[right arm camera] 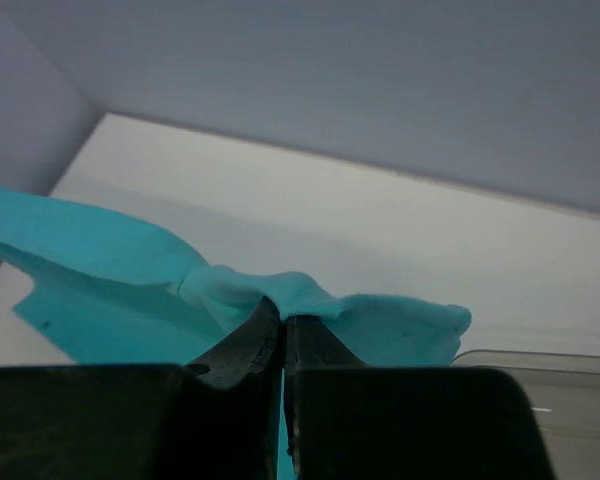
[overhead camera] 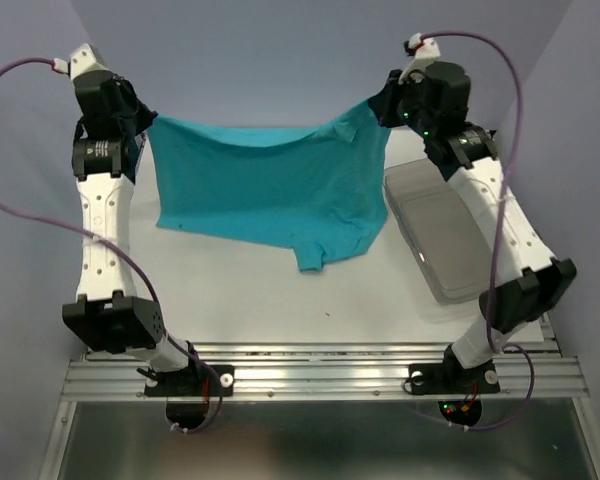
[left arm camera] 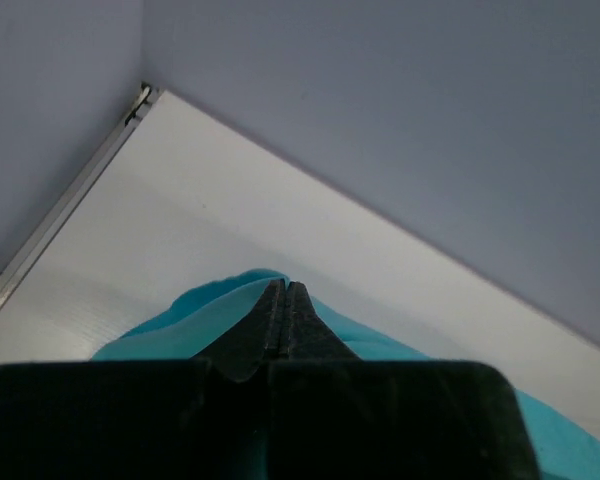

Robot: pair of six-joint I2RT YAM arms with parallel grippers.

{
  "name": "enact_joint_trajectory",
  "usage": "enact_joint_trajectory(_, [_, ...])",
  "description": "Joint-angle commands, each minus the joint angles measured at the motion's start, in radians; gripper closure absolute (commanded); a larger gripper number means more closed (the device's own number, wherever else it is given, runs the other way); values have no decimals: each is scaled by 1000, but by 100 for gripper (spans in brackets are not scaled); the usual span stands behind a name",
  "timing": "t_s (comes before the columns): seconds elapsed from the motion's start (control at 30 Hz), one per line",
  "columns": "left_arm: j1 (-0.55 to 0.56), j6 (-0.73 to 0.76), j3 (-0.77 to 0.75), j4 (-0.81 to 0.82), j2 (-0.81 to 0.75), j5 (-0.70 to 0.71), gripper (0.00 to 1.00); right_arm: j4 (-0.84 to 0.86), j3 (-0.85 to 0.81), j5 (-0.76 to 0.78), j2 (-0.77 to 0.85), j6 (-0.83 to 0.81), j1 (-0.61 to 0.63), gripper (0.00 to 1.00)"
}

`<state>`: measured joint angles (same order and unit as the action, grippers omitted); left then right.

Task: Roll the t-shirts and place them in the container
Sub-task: Flatten out the T-shirt at the center of the board.

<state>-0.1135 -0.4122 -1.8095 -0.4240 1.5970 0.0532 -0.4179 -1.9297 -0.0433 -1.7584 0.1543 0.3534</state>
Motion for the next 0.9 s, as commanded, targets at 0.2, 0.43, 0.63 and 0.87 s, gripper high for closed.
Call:
enact_joint_trajectory(0.2, [-9, 7, -109, -27, -348, -49, 100, 15, 61, -118, 427, -4, -2, 99])
enact_joint_trajectory(0.43, [-9, 15, -267, -111, -462, -49, 100, -41, 8, -184, 621, -7, -2, 99])
enact_joint_trajectory(0.63, [-9, 15, -404, -182, -528, -49, 100, -96, -75, -201, 735, -15, -2, 99])
enact_joint_trajectory(0.87, [-9, 0, -378, -180, -609, -49, 100, -150, -117, -221, 800, -16, -2, 99])
